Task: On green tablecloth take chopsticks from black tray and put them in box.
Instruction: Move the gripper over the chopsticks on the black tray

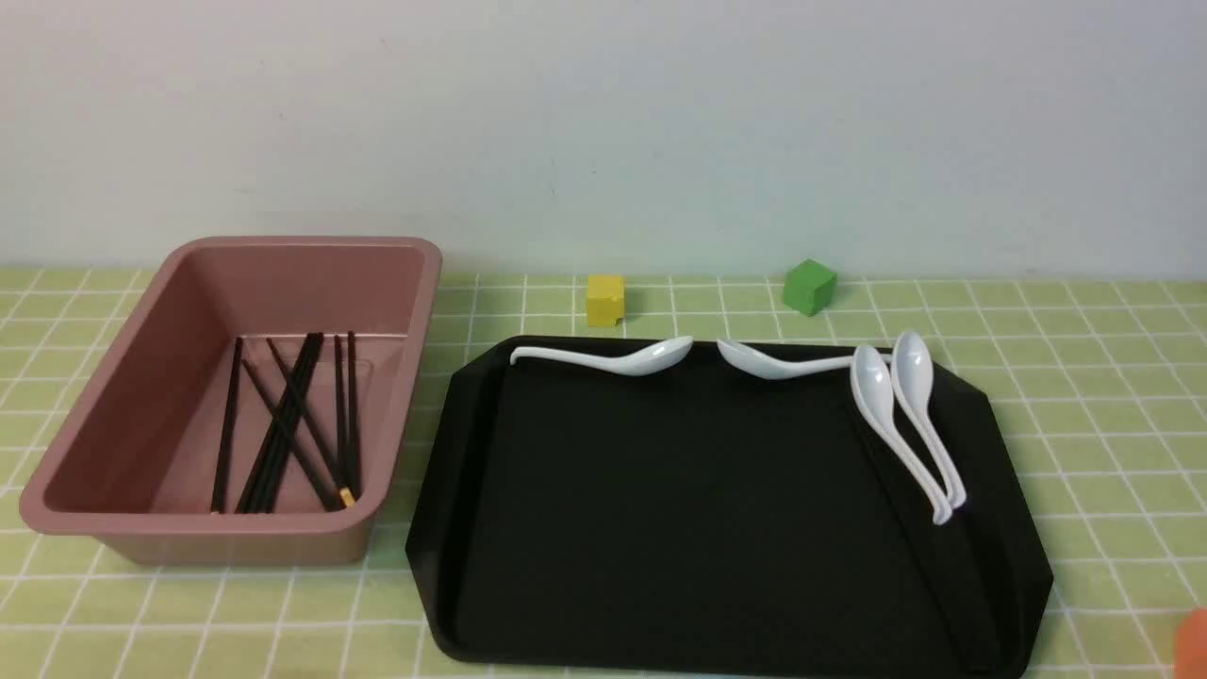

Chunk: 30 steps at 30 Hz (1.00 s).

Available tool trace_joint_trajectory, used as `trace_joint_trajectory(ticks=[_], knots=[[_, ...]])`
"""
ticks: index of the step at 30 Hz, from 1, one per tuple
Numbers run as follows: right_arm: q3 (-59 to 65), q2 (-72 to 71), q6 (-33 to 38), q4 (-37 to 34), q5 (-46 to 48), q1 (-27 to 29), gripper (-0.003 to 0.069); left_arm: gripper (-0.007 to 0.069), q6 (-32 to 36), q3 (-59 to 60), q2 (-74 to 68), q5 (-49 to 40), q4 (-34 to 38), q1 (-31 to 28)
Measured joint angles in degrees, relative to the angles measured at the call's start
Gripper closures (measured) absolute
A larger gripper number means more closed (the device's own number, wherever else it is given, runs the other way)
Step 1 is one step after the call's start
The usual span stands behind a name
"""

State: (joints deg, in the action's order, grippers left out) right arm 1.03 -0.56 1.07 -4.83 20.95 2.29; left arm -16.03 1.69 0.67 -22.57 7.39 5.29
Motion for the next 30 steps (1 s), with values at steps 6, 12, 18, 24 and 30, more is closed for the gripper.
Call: trace_joint_trajectory(ticks=[6,12,18,24,30], knots=[[0.0,0.0,0.0,0.0,0.0,0.0,0.0467,0.0386,0.0,0.0,0.0,0.0,0.0,0.0],[0.0,0.0,0.0,0.0,0.0,0.0,0.0458,0.0386,0.0,0.0,0.0,0.0,0.0,0.0],[0.0,0.0,0.0,0.0,0.0,0.0,0.0452,0.0386,0.0,0.0,0.0,0.0,0.0,0.0],[0.0,0.0,0.0,0.0,0.0,0.0,0.0445,0.0386,0.0,0.0,0.0,0.0,0.0,0.0],[0.0,0.0,0.0,0.0,0.0,0.0,0.0438,0.0386,0.0,0.0,0.0,0.0,0.0,0.0]])
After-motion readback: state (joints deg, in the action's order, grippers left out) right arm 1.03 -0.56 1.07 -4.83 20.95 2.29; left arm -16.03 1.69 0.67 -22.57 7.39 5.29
